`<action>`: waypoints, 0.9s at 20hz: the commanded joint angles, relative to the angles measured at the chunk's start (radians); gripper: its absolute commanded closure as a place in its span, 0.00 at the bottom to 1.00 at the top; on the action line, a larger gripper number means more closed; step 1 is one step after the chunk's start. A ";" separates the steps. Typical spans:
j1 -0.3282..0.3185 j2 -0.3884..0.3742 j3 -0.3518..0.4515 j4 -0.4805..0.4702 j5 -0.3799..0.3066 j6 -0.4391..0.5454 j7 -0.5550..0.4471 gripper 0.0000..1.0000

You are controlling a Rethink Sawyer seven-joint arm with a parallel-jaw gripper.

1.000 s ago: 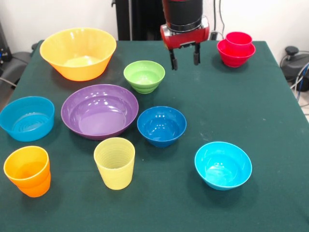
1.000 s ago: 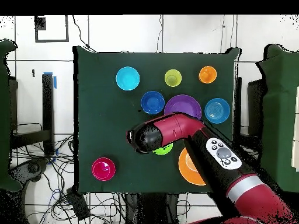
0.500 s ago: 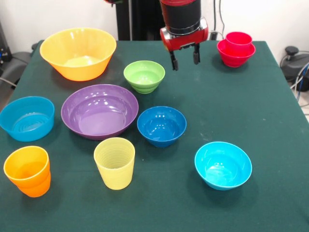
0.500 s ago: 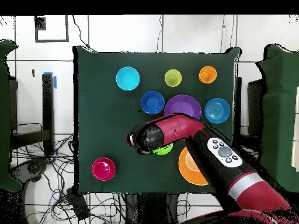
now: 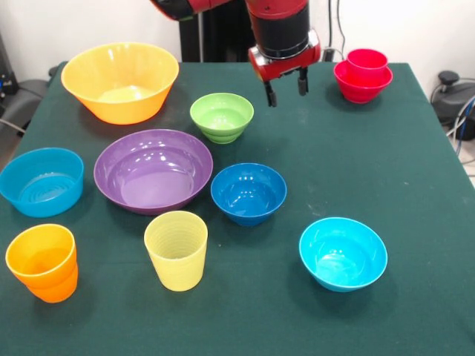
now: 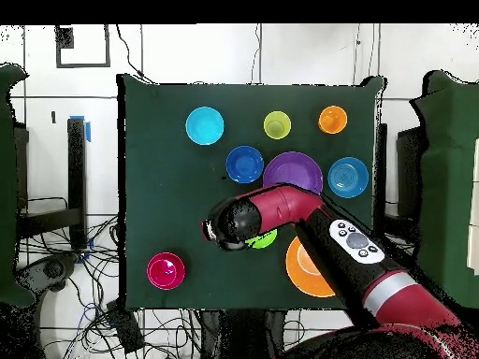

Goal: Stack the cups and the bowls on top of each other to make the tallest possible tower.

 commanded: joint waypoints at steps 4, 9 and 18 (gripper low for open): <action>0.038 0.035 0.017 -0.084 -0.121 0.059 -0.277 0.00; 0.060 -0.039 0.007 -0.041 -0.135 0.027 -0.217 0.00; 0.071 -0.109 0.052 -0.021 -0.190 -0.106 -0.174 0.00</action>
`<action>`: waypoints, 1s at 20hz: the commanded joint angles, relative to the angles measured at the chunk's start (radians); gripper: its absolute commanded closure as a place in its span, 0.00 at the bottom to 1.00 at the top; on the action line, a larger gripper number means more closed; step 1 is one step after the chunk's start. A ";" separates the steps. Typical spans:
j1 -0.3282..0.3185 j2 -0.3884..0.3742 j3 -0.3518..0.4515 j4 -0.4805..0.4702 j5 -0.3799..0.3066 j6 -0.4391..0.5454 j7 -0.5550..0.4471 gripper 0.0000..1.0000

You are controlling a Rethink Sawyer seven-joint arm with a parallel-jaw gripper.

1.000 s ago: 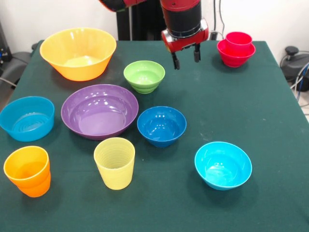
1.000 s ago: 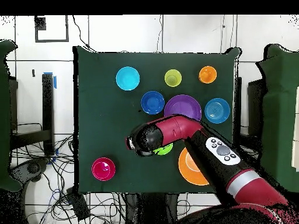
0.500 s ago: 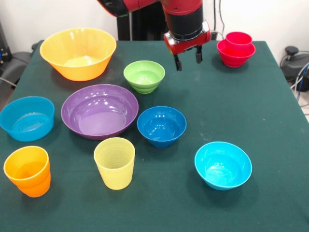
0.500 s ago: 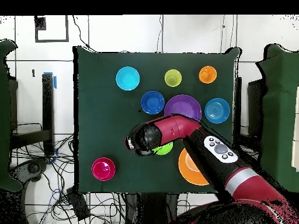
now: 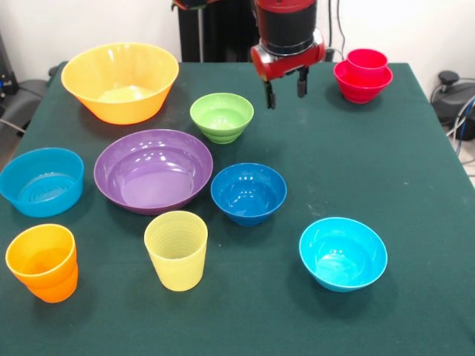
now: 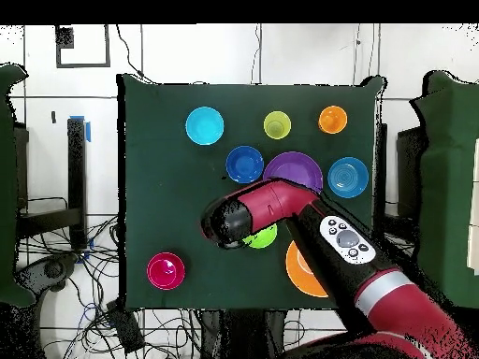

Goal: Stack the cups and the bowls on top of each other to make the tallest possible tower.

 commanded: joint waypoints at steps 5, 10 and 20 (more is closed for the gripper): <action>0.033 -0.090 0.087 -0.015 -0.130 -0.139 -0.164 0.00; 0.040 -0.113 0.114 -0.015 -0.117 -0.166 -0.140 0.00; 0.135 -0.127 0.105 -0.091 -0.136 -0.214 -0.071 0.00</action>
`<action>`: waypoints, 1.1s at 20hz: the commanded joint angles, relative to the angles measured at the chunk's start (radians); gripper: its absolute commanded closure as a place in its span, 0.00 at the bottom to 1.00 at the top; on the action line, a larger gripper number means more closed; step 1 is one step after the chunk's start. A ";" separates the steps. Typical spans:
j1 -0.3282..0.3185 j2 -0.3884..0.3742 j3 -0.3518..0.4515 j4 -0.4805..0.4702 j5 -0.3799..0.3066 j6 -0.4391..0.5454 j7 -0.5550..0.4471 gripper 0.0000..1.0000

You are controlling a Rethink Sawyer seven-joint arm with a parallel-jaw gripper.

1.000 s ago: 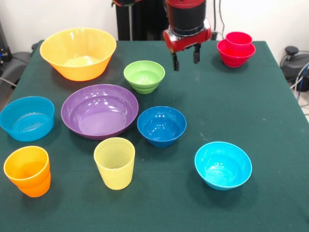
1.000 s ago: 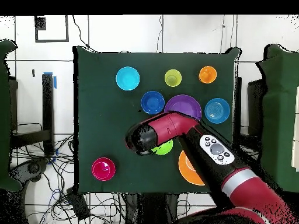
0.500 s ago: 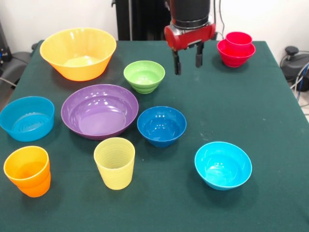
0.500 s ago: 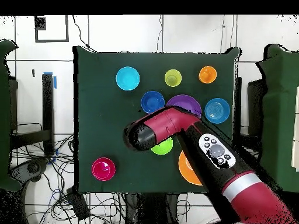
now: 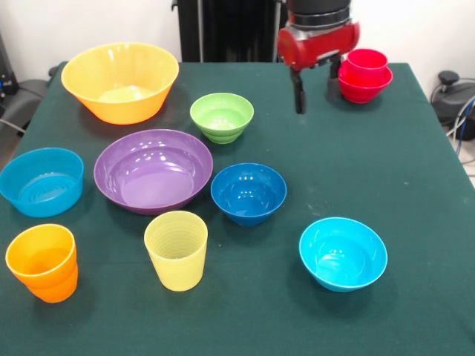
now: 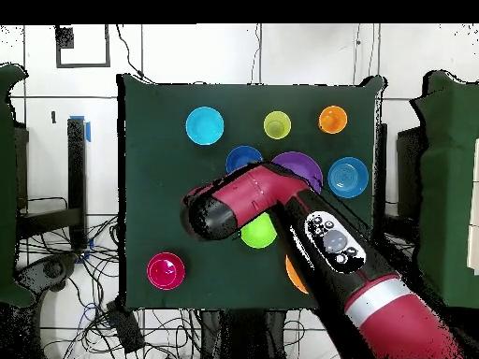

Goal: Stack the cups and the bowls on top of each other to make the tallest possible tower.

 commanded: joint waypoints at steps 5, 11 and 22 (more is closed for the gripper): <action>0.145 0.074 -0.013 -0.179 -0.103 -0.036 -0.106 0.00; 0.164 0.182 -0.035 -0.279 -0.133 -0.044 -0.154 0.00; 0.154 0.239 -0.033 -0.361 -0.129 0.028 -0.230 0.00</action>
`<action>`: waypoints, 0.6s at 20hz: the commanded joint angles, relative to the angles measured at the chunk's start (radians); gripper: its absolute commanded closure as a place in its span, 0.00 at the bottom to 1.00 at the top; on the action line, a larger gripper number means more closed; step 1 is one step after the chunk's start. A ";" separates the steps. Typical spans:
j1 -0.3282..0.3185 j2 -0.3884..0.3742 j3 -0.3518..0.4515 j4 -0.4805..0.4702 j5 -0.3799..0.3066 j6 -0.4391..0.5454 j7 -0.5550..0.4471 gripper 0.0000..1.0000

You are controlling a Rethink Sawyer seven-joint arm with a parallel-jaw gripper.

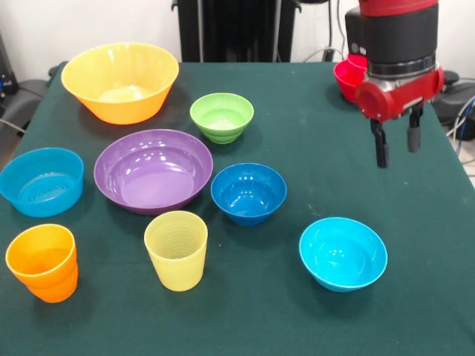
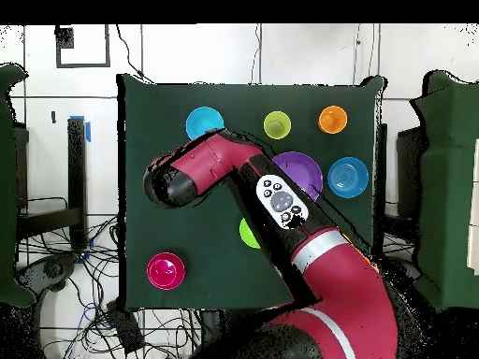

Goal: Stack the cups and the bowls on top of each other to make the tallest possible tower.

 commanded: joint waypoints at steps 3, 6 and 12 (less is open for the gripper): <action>0.005 0.073 -0.028 -0.131 -0.077 0.072 -0.250 0.00; 0.008 0.088 -0.023 -0.172 -0.074 0.098 -0.283 0.00; 0.032 0.077 -0.074 -0.216 -0.064 0.221 -0.292 0.00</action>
